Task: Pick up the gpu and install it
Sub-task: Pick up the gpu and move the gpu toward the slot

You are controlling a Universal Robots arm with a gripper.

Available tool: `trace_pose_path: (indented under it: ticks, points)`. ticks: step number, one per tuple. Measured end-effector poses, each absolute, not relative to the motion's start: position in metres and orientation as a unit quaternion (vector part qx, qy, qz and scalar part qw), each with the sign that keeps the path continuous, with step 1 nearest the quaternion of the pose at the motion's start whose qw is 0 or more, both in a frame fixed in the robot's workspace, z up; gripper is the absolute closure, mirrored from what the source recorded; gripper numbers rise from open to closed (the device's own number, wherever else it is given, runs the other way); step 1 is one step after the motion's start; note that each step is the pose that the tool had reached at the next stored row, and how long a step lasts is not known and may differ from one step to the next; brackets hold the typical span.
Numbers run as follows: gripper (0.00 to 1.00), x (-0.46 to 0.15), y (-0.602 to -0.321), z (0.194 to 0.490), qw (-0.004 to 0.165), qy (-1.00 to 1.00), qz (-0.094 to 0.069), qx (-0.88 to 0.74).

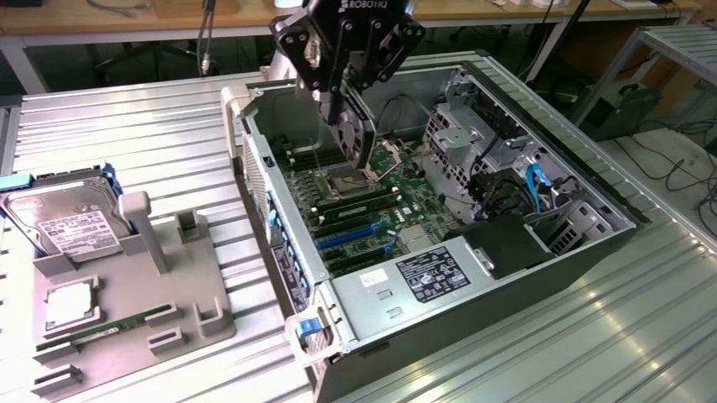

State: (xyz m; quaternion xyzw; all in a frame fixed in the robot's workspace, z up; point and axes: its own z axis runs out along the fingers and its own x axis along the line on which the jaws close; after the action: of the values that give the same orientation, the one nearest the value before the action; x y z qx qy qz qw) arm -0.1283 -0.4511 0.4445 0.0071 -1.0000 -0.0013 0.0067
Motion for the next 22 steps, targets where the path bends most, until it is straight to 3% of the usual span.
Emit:
trace_pose_path:
  ticks: [22]
  points:
    - [0.73, -0.100, -0.451, 0.445, 0.007, -1.000, -0.001, 0.007]
